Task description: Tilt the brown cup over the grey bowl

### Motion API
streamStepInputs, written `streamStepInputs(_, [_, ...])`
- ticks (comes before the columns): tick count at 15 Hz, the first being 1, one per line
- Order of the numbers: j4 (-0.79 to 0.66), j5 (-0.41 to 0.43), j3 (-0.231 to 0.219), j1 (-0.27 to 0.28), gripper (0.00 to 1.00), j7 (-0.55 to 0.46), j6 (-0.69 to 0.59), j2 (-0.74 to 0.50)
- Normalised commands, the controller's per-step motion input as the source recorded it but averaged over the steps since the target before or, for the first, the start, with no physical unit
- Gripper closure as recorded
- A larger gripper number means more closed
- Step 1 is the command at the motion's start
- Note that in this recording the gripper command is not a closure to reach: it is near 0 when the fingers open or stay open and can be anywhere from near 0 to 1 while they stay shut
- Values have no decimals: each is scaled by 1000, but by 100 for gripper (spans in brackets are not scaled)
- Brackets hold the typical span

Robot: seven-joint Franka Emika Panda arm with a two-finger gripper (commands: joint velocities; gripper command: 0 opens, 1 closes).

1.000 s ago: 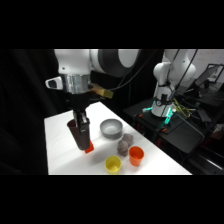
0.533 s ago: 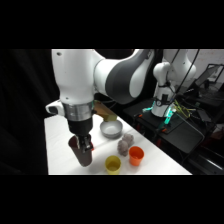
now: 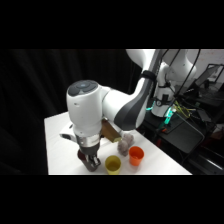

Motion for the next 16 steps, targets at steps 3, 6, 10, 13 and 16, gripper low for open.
streamStepInputs(3, [123,-133,-113,96,0,145,21,55])
streamStepInputs(6, [71,-106,-90,59,0,120,4,-14])
streamStepInputs(10, [3,-87,-63,36,0,97,-18,-94])
streamStepInputs(13, [-56,-88,-58,12,0,75,-80,-210])
streamStepInputs(16, [-228,-83,-30,-24,0,43,-105,-477])
